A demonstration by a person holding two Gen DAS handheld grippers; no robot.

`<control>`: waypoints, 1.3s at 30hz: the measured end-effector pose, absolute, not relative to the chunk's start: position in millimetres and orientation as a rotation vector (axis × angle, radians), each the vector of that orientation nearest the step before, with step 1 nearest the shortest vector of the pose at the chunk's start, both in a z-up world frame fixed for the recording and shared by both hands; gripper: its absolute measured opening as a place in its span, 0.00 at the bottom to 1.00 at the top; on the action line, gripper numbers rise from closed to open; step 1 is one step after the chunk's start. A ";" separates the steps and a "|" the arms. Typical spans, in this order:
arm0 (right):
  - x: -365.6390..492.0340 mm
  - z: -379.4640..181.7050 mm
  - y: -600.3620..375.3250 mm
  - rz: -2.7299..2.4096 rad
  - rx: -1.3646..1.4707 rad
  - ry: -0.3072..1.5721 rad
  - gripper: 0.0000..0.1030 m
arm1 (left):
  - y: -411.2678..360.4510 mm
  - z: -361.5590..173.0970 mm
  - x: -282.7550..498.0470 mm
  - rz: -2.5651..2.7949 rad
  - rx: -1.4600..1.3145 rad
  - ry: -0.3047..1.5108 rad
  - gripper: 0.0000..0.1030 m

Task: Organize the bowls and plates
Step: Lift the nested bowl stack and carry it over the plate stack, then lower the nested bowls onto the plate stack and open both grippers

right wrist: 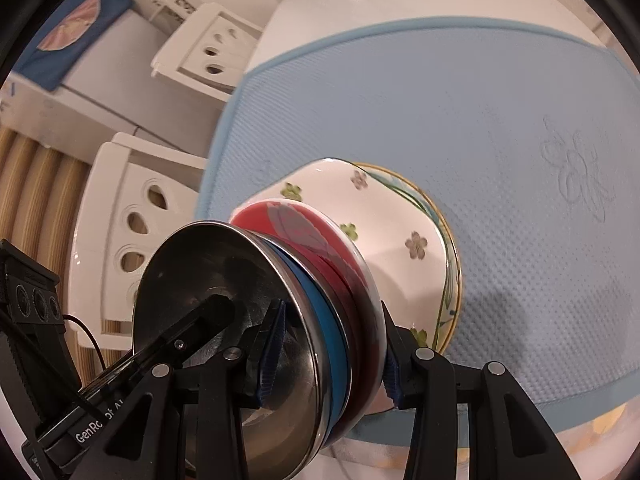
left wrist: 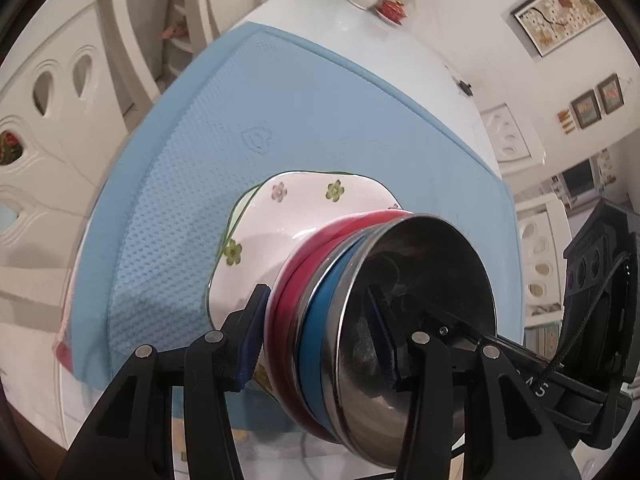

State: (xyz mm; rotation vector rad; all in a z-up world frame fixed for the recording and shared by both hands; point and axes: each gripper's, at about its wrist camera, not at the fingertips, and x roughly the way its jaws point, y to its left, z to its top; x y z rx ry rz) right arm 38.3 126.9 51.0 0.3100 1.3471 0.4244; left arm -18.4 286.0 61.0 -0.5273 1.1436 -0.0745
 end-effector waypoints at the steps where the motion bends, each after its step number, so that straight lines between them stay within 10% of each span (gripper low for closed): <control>1: 39.6 50.6 127.6 0.413 0.310 1.341 0.41 | 286.4 60.6 -18.2 -0.083 -0.524 1.145 0.43; 39: -14.2 166.7 134.6 0.336 0.265 0.993 0.53 | 295.8 156.8 -29.6 -0.160 -0.400 0.832 0.45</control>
